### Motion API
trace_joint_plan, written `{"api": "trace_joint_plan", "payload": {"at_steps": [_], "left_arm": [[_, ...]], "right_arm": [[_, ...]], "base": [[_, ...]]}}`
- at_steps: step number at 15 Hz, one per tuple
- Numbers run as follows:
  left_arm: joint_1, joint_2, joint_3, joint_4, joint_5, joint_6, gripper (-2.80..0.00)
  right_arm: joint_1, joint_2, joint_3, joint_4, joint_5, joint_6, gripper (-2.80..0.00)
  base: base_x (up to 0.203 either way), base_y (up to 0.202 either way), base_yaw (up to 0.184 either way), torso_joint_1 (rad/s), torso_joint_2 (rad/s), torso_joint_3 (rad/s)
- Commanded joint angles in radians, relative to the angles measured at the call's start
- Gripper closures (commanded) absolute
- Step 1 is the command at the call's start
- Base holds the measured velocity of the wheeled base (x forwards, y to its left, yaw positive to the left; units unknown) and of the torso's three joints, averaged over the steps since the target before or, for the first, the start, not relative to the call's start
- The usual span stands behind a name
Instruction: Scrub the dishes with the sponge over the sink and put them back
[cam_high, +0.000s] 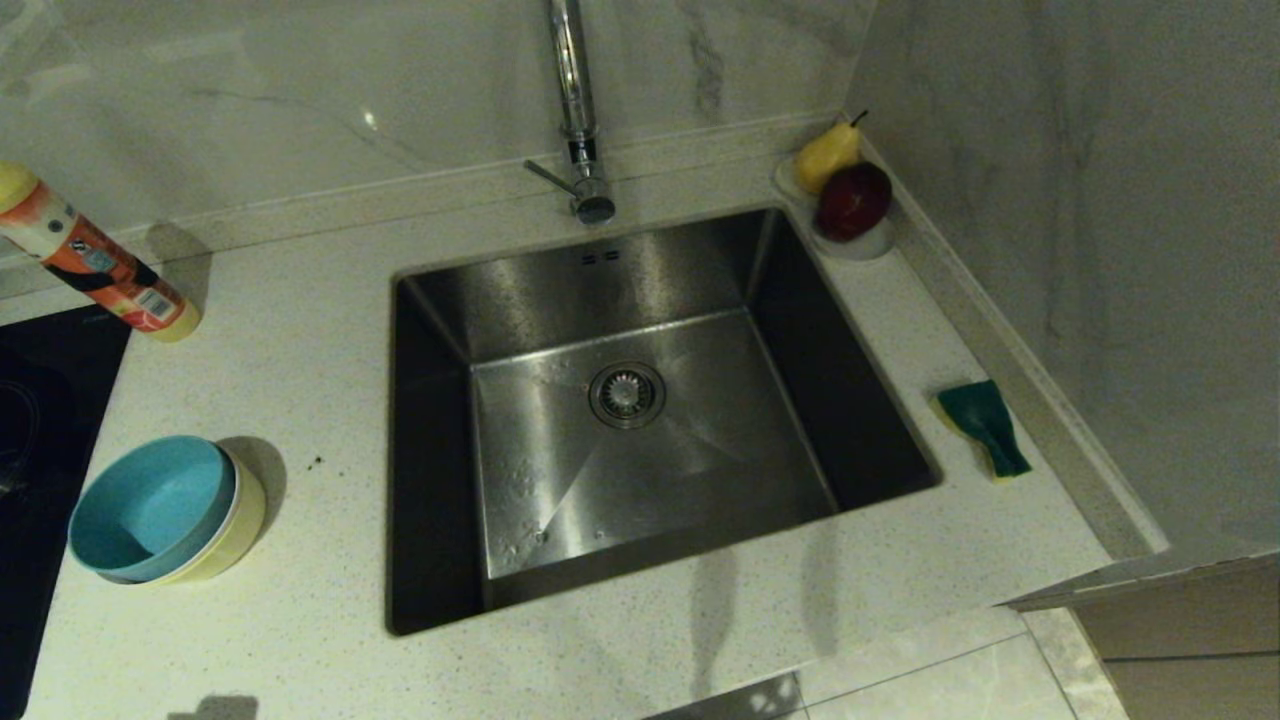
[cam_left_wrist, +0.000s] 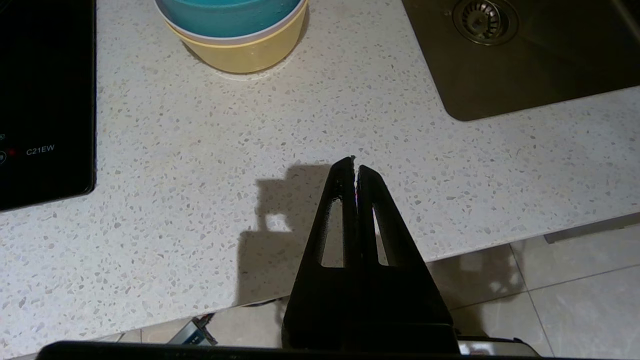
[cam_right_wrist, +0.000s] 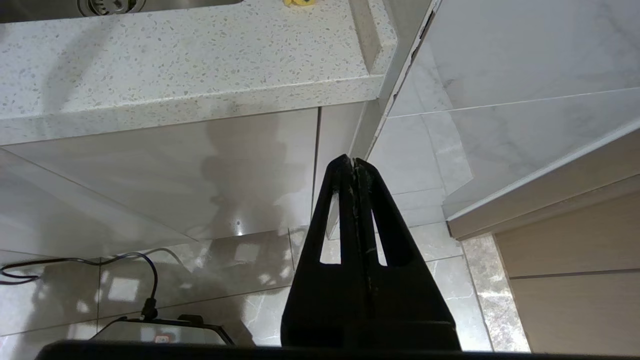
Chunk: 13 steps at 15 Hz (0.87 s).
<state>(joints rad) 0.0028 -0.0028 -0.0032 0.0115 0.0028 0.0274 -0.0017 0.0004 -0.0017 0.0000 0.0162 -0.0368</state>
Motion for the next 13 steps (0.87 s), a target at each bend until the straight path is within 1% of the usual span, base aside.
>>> {"api": "trace_joint_plan", "payload": {"at_steps": [1,5,9,13], "left_arm": [[0.0,0.003,0.0,0.001,0.0,0.0,0.0],[0.0,0.001,0.0,0.0,0.0,0.0,0.0],[0.0,0.002,0.0,0.0,0.0,-0.001,0.0],[0.0,0.001,0.0,0.001,0.0,0.0,0.0]], "right_arm": [[0.0,0.001,0.0,0.002,0.0,-0.022,0.0],[0.0,0.001,0.0,0.0,0.005,-0.016,0.0],[0.0,0.001,-0.001,0.0,0.002,0.006,0.0],[0.0,0.001,-0.001,0.0,0.004,0.005,0.0]], "base": [[0.0,0.0,0.0,0.0,0.0,0.0],[0.0,0.0,0.0,0.0,0.0,0.0],[0.0,0.0,0.0,0.0,0.0,0.0],[0.0,0.0,0.0,0.0,0.0,0.0]]}}
